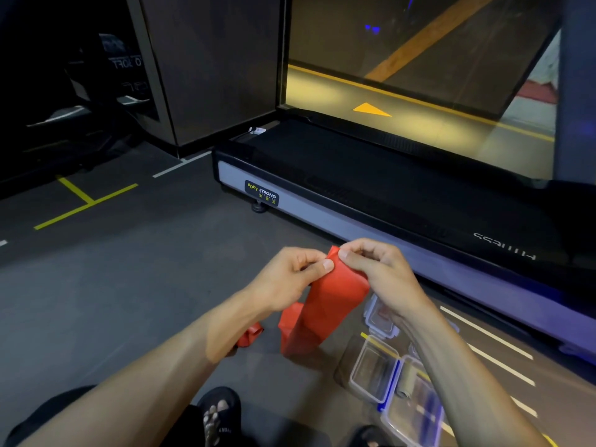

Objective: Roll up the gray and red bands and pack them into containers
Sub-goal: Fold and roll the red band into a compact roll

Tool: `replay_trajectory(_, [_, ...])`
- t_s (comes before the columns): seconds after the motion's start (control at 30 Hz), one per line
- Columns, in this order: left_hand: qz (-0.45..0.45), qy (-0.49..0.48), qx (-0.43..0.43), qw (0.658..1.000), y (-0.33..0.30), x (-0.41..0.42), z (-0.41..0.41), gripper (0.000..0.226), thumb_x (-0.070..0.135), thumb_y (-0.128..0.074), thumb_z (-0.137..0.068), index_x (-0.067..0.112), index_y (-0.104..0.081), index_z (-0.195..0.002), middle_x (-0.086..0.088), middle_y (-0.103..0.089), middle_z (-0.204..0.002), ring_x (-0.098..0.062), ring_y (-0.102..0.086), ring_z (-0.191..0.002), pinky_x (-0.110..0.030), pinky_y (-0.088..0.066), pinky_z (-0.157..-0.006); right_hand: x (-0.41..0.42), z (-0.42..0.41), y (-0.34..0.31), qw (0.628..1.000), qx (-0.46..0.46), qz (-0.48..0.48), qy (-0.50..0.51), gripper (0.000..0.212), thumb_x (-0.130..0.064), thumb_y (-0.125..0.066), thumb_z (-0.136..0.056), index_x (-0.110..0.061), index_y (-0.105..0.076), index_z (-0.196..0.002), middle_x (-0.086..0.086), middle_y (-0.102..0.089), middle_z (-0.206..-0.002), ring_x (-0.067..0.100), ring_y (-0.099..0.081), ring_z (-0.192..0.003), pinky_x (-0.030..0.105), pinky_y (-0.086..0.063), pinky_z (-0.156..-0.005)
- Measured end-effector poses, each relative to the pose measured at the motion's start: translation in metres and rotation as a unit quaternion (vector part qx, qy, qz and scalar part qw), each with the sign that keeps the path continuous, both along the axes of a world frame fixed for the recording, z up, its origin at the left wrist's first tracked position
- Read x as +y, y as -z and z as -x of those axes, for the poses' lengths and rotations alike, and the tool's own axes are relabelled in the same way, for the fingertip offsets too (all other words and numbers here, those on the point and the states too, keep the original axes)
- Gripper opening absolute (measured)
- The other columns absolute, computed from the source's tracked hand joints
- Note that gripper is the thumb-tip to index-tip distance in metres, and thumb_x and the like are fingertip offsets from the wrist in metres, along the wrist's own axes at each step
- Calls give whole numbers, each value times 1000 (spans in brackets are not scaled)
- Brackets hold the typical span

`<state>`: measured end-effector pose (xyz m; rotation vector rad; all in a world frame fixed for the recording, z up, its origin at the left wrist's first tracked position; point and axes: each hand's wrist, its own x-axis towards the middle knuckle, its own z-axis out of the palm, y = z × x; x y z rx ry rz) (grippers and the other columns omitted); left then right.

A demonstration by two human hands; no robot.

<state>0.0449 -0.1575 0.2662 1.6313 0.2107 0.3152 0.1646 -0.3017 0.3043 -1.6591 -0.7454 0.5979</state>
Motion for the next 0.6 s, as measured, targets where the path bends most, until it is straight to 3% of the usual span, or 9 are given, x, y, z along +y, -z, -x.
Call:
replay_trajectory(0.13, [-8,0,-27,1000,0,0,0,25,23,-61,-99,2,-69,-108,-22,-71,-87,-24,-61,-82,-48,-51,-81,-2,-2,0,996,87,-14,-22,11,-13,-69,-94,-5,-76,-93,13,-73,-86,20,-63,-79,31,-47,-75])
replay_trajectory(0.2, [-28,-7,-37,999,0,0,1,29,25,-63,-99,19,-63,-127,-14,-66,-73,-24,-55,-70,-44,-46,-71,-3,-4,1,991,129,-11,-41,12,-15,-69,-92,-6,-76,-94,13,-72,-86,19,-62,-77,29,-46,-74])
replay_trajectory(0.3, [-161,-24,-41,986,-3,0,4,40,25,-62,-102,42,-53,-138,-2,-46,-58,-29,-35,-58,-35,-33,-61,-4,-6,5,982,180,-8,-56,25,-21,-71,-84,-3,-75,-100,18,-70,-92,20,-61,-80,30,-45,-75])
replay_trajectory(0.37, [-226,-35,-53,972,-7,-2,6,36,23,-61,-103,39,-58,-134,2,-45,-58,-23,-35,-59,-34,-33,-61,-5,-7,7,977,204,-13,-63,33,-24,-71,-82,0,-73,-105,22,-65,-98,21,-58,-82,31,-43,-75])
replay_trajectory(0.5, [-262,-52,-63,962,-10,-5,7,20,21,-61,-103,28,-65,-121,17,-57,-66,-1,-47,-64,-24,-41,-69,-5,-7,10,970,231,-8,-79,48,-27,-67,-87,12,-66,-115,25,-65,-103,25,-60,-85,31,-46,-77])
replay_trajectory(0.6, [-277,-71,-55,957,-12,-3,7,10,21,-62,-103,22,-68,-111,23,-68,-80,3,-62,-78,-24,-49,-77,-2,-3,11,978,198,-5,-64,49,-28,-67,-88,8,-66,-121,23,-69,-104,31,-59,-93,31,-47,-78])
